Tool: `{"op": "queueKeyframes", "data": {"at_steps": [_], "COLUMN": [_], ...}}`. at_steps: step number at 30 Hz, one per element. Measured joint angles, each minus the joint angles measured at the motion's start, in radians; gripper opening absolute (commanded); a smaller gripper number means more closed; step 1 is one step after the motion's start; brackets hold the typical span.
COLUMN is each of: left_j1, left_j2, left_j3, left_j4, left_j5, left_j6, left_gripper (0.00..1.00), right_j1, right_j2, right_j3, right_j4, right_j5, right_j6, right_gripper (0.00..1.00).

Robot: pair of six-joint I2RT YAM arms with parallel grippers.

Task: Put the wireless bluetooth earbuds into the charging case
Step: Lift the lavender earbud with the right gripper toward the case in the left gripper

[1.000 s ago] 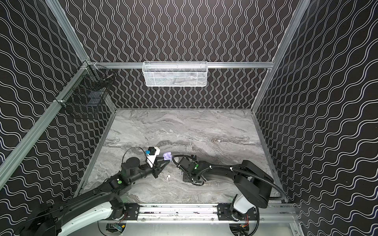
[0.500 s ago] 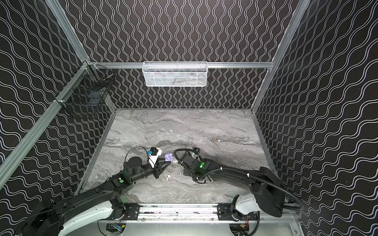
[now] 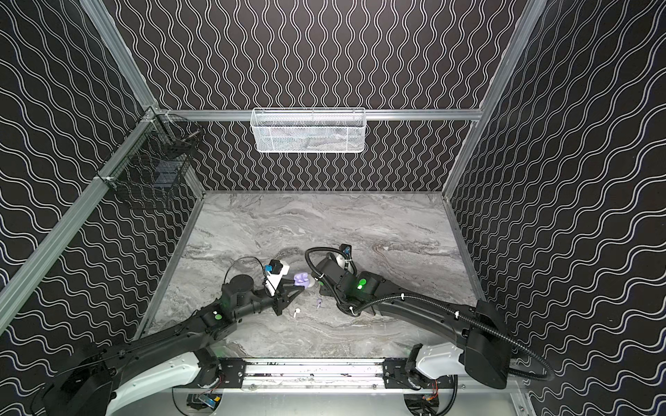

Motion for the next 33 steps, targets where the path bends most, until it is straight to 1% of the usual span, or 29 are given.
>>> {"op": "queueKeyframes", "data": {"at_steps": [17, 33], "left_j1": [0.000, 0.000], "left_j2": [0.002, 0.006], "left_j3": [0.001, 0.001], "left_j4": [0.014, 0.015], "left_j5": [0.007, 0.007], "left_j6": [-0.001, -0.015], "left_gripper": [0.12, 0.12], "right_j1": [0.029, 0.058], "right_j2": [0.026, 0.090], "right_j3": [0.140, 0.174], "right_j4": [0.021, 0.064], "right_j5": [0.034, 0.040], "right_j6": [-0.076, -0.101], "right_gripper": [0.14, 0.14]}}
